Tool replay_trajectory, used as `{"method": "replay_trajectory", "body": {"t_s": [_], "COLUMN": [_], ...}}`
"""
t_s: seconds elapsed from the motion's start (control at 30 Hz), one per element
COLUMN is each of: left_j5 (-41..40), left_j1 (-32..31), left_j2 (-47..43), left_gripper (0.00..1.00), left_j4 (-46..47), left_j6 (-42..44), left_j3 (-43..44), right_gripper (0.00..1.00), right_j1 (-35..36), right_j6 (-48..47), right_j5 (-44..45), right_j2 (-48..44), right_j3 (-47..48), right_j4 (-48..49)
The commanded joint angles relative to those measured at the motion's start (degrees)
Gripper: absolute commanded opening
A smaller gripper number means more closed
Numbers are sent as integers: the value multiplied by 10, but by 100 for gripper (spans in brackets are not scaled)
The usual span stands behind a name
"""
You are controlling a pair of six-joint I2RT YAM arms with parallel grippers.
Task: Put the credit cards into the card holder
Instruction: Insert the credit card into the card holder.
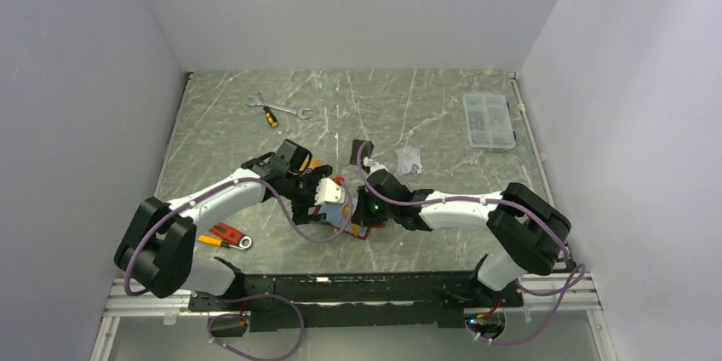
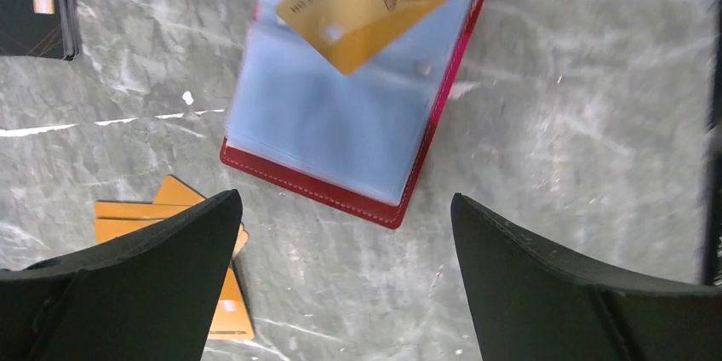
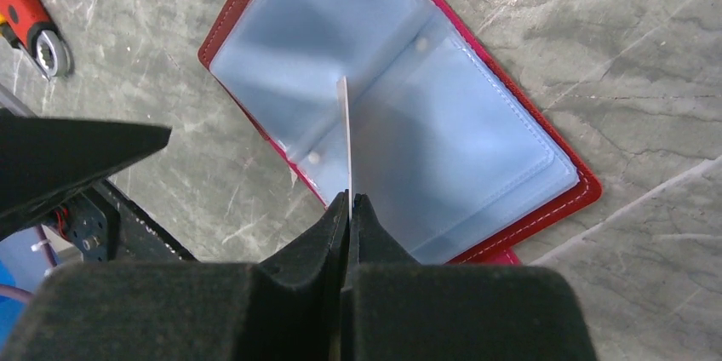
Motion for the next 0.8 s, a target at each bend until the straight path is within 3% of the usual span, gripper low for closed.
{"method": "replay_trajectory", "body": {"t_s": [0.0, 0.3, 0.53, 0.63, 0.77], "left_j5": [-65, -65, -39, -26, 3], "left_j1": [-15, -54, -69, -79, -96], "left_j2": [17, 42, 52, 60, 52], "left_gripper": [99, 99, 93, 85, 84], "left_j4": [22, 10, -40, -75, -98], "left_j6": [166, 254, 246, 239, 228], "left_j3": [-20, -33, -31, -23, -24], "right_gripper": [0, 0, 0, 0, 0], "right_j1": [-9, -27, -47, -55, -62], "right_j6": [-37, -67, -87, -102, -119], "right_j5": [-14, -32, -14, -11, -17], "right_j2": [-13, -25, -35, -35, -38], "right_j3": [10, 22, 28, 35, 47], "right_j4": [-41, -84, -112, -126, -139]}}
